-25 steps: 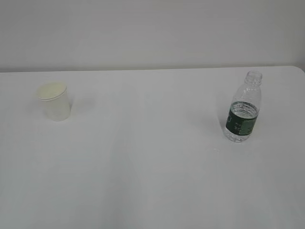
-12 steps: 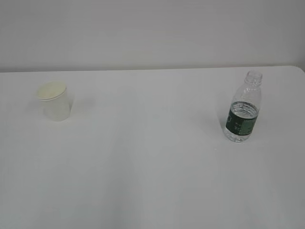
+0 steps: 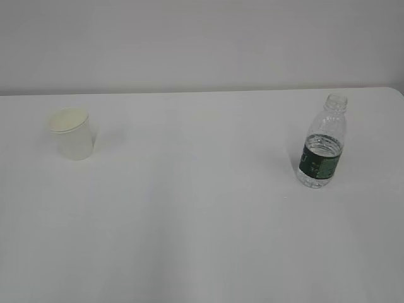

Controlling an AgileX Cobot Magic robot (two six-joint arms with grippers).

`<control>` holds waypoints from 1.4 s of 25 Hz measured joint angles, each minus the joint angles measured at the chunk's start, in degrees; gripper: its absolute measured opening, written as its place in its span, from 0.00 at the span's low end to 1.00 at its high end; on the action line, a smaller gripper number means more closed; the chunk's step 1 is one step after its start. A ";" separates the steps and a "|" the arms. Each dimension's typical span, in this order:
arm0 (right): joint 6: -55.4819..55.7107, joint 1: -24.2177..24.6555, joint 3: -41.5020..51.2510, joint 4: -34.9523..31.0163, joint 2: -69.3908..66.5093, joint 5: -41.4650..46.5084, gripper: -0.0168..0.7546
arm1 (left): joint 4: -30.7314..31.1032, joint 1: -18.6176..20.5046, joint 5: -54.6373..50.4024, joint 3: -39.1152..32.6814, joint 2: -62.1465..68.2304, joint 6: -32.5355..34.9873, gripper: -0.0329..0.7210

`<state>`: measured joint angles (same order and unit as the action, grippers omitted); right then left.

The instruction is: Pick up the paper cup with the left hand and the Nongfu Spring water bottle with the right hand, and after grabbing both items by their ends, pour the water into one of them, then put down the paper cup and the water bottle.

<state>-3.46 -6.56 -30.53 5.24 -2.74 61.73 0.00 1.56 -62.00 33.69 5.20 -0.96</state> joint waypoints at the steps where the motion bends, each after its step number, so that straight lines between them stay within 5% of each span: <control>1: -0.13 0.00 0.00 -0.10 -0.87 -0.82 0.74 | 0.00 0.00 0.44 0.41 1.31 0.00 0.64; 35: -2.03 0.00 0.00 -0.55 -28.85 -36.53 0.74 | 0.00 0.00 36.39 0.67 27.33 0.19 0.62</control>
<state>-5.49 -6.56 -30.53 4.69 -31.59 25.19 0.00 1.56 -25.61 34.36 32.53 -0.77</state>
